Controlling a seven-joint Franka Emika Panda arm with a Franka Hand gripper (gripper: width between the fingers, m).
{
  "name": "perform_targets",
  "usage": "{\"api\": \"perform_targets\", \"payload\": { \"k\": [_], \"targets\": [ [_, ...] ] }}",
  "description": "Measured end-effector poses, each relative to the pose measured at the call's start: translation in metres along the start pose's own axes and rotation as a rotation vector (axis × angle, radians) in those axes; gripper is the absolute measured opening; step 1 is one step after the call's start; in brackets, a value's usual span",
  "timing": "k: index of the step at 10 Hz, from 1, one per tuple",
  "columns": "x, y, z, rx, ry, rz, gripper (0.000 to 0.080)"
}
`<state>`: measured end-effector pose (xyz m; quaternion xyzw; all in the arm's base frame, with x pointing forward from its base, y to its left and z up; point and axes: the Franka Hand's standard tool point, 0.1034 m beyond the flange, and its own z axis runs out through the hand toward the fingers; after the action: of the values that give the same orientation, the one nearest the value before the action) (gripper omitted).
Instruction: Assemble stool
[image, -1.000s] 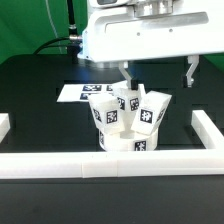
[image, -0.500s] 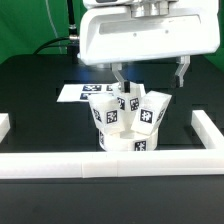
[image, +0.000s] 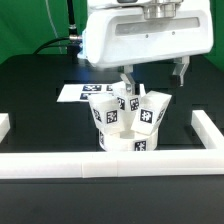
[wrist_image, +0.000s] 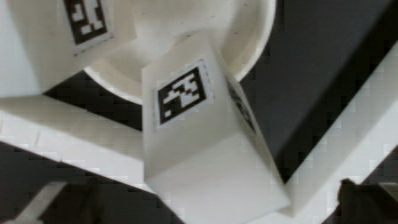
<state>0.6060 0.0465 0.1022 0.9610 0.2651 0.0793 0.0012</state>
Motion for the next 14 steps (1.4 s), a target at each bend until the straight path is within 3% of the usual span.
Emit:
{"api": "perform_targets", "payload": {
  "k": [3,6,8,11,14],
  "targets": [
    [-0.003,-0.001,0.002,0.004,-0.027,0.018,0.0649],
    [-0.007,-0.009,0.010,0.054,-0.194,-0.057,0.0649],
    [-0.009,-0.012,0.012,0.070,-0.300,-0.055,0.0649],
    [-0.003,-0.006,0.013,0.051,-0.268,-0.103,0.0649],
    [-0.008,0.001,0.021,0.052,-0.263,-0.152,0.0649]
  ]
}}
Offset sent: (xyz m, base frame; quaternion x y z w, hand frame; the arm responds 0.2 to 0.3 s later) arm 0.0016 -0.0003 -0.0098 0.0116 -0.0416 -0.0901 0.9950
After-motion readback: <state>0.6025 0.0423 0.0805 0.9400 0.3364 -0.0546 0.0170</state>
